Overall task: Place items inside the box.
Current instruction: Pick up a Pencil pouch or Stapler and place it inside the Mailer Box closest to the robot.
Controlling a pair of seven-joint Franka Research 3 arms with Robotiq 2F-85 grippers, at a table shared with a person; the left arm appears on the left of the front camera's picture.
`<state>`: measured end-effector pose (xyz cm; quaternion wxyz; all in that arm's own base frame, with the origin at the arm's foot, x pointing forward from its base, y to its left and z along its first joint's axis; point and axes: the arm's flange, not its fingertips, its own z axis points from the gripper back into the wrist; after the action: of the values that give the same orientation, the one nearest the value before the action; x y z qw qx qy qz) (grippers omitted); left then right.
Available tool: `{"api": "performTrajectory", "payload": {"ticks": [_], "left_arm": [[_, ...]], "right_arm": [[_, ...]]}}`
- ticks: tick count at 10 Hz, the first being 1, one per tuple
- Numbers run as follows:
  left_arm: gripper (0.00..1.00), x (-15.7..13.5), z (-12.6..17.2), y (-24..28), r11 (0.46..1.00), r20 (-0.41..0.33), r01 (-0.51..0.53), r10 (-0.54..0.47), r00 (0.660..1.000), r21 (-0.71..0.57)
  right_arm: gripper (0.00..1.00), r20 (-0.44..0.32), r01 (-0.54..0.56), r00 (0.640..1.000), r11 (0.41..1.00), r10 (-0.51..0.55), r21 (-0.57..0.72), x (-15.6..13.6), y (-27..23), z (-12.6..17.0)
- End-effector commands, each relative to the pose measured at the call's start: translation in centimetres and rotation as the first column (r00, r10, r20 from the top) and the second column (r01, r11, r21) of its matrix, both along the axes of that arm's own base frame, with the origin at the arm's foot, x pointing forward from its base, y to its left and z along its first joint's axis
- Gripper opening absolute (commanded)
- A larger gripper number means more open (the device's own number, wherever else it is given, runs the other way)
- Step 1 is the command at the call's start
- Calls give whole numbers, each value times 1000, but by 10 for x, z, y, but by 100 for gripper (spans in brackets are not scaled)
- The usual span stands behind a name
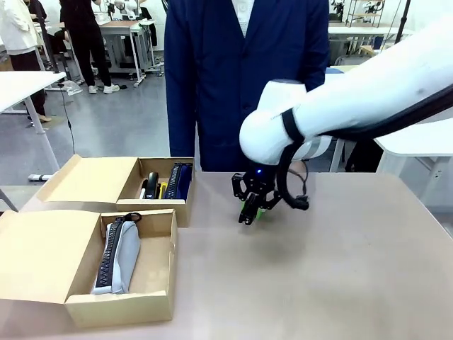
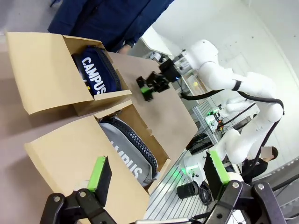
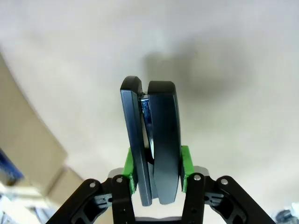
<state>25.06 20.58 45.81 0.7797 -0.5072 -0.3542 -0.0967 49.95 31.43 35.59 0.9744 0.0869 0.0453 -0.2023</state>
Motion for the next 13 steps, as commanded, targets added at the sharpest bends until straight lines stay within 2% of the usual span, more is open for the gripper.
{"api": "performTrajectory", "payload": {"ticks": [1,3,4,5,6,7,8,9,10,11,13], "left_arm": [[100,-1,1,-1,1000,30,0,1,1000,-13],[100,-1,1,-1,1000,30,0,1,1000,-13],[100,-1,1,-1,1000,30,0,1,1000,-13],[100,-1,1,-1,1000,30,0,1,1000,-13],[100,-1,1,-1,1000,30,0,1,1000,-13],[100,-1,1,-1,1000,30,0,1,1000,-13],[100,-1,1,-1,1000,30,0,1,1000,-13],[100,-1,1,-1,1000,30,0,1,1000,-13],[100,-1,1,-1,1000,30,0,1,1000,-13],[100,-1,1,-1,1000,30,0,1,1000,-13],[100,-1,1,-1,1000,30,0,1,1000,-13]], "right_arm": [[0,-118,-131,983,989,138,71,-54,-44,46],[0,-140,-204,967,977,211,63,-103,-61,72],[0,-152,-269,946,955,286,123,-129,-71,86],[0,-168,-333,911,913,376,236,-153,-83,101],[0,-101,-369,900,864,425,343,-179,-94,114],[0,-107,-327,910,850,401,413,-206,-98,123],[0,-112,-336,897,825,427,454,-227,-94,126],[0,-60,-273,935,816,350,510,-235,-83,128],[0,-48,-223,956,825,289,520,-230,-75,127],[0,-92,-331,907,831,411,448,-226,-85,134],[0,-92,-331,907,831,411,448,-226,-85,134]]}}
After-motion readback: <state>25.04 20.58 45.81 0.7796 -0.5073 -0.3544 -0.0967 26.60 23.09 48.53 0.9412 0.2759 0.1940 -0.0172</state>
